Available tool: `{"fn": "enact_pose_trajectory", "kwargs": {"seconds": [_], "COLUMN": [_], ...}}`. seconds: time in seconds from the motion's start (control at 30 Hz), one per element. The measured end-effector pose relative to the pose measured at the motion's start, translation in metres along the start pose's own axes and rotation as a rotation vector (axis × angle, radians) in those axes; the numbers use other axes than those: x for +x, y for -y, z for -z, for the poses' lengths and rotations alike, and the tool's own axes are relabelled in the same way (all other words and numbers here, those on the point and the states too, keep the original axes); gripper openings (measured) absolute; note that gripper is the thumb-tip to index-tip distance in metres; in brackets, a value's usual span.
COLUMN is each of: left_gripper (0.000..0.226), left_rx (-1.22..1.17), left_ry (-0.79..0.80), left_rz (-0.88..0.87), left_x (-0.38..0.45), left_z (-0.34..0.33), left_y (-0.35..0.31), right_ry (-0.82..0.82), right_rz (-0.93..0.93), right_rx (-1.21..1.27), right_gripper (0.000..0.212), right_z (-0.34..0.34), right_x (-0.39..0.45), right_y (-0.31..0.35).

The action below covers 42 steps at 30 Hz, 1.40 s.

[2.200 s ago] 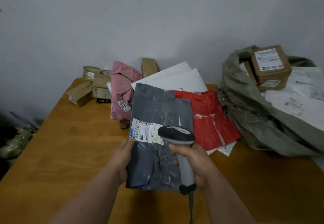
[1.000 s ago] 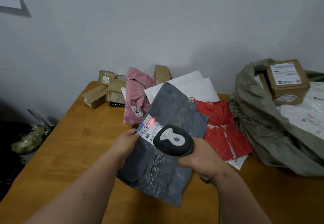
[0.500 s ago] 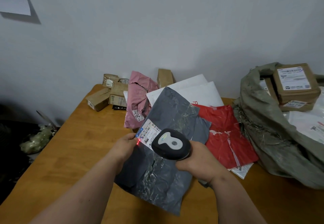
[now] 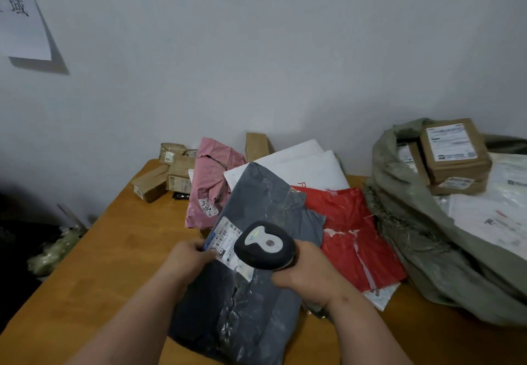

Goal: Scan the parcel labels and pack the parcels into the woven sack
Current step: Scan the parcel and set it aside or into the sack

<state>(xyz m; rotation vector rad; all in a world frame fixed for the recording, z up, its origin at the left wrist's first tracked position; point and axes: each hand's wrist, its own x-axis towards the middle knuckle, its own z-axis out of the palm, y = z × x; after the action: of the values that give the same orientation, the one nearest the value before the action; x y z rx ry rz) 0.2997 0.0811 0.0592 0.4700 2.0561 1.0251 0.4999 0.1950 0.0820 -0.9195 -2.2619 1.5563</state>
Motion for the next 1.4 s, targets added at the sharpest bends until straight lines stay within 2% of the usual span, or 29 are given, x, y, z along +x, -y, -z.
{"fn": "enact_pose_trajectory", "kwargs": {"seconds": [0.1, 0.17, 0.33, 0.43, 0.47, 0.53, 0.57, 0.63, 0.73, 0.87, 1.03, 1.2, 1.27, 1.3, 1.37, 1.4], "left_gripper": [0.009, 0.011, 0.012, 0.013, 0.014, 0.018, 0.022, 0.028, 0.027, 0.023, 0.019, 0.023, 0.028, 0.032, 0.051, 0.062], "left_rx": [0.057, 0.116, 0.215, -0.04, -0.141, -0.322, -0.384, -0.462, -0.545, -0.68, -0.806, -0.797, -0.746, -0.661, -0.438, -0.327], "left_ry": [-0.06, -0.093, -0.276, -0.274, -0.261, -0.218, -0.193, -0.127, 0.014, 0.197, 0.379, 0.469, 0.427, 0.357, 0.193, 0.163], "left_rz": [-0.114, -0.214, -0.555, -0.692, -0.714, -0.741, -0.754, -0.792, -0.852, -0.873, -0.711, -0.48, -0.388, -0.383, -0.46, -0.531], "left_x": [-0.008, -0.015, -0.037, -0.05, -0.054, -0.061, -0.065, -0.074, -0.089, -0.103, -0.114, -0.108, -0.097, -0.09, -0.074, -0.068], "left_z": [-0.008, -0.009, -0.001, 0.001, 0.0, -0.007, -0.013, -0.029, -0.062, -0.123, -0.23, -0.362, -0.407, -0.426, -0.454, -0.464], "left_y": [-0.019, -0.037, -0.09, -0.114, -0.121, -0.133, -0.138, -0.149, -0.168, -0.203, -0.252, -0.308, -0.323, -0.327, -0.326, -0.322], "right_ry": [-0.058, -0.112, -0.363, -0.488, -0.529, -0.62, -0.673, -0.76, -0.868, -0.944, -1.023, -1.059, -1.07, -1.082, -1.096, -1.083], "right_rz": [0.007, 0.018, 0.039, 0.053, 0.064, 0.068, 0.061, 0.053, -0.005, 0.079, 0.164, 0.103, 0.051, 0.04, 0.005, -0.027], "right_rx": [0.042, 0.085, 0.184, 0.241, 0.265, 0.34, 0.382, 0.439, 0.563, 0.702, 0.835, 0.771, 0.753, 0.754, 0.72, 0.7], "right_gripper": [0.018, 0.029, 0.052, 0.049, 0.042, 0.016, 0.013, 0.042, 0.066, 0.064, 0.058, 0.025, 0.03, 0.037, 0.044, 0.043], "right_z": [0.012, 0.021, 0.042, 0.05, 0.051, 0.055, 0.057, 0.069, 0.096, 0.142, 0.22, 0.326, 0.364, 0.379, 0.402, 0.411], "right_x": [-0.009, -0.016, -0.033, -0.046, -0.051, -0.064, -0.07, -0.084, -0.102, -0.123, -0.154, -0.185, -0.189, -0.188, -0.18, -0.173], "right_y": [0.0, 0.001, 0.004, 0.004, 0.005, 0.006, 0.005, 0.001, -0.012, -0.034, -0.071, -0.12, -0.135, -0.142, -0.156, -0.165]}}
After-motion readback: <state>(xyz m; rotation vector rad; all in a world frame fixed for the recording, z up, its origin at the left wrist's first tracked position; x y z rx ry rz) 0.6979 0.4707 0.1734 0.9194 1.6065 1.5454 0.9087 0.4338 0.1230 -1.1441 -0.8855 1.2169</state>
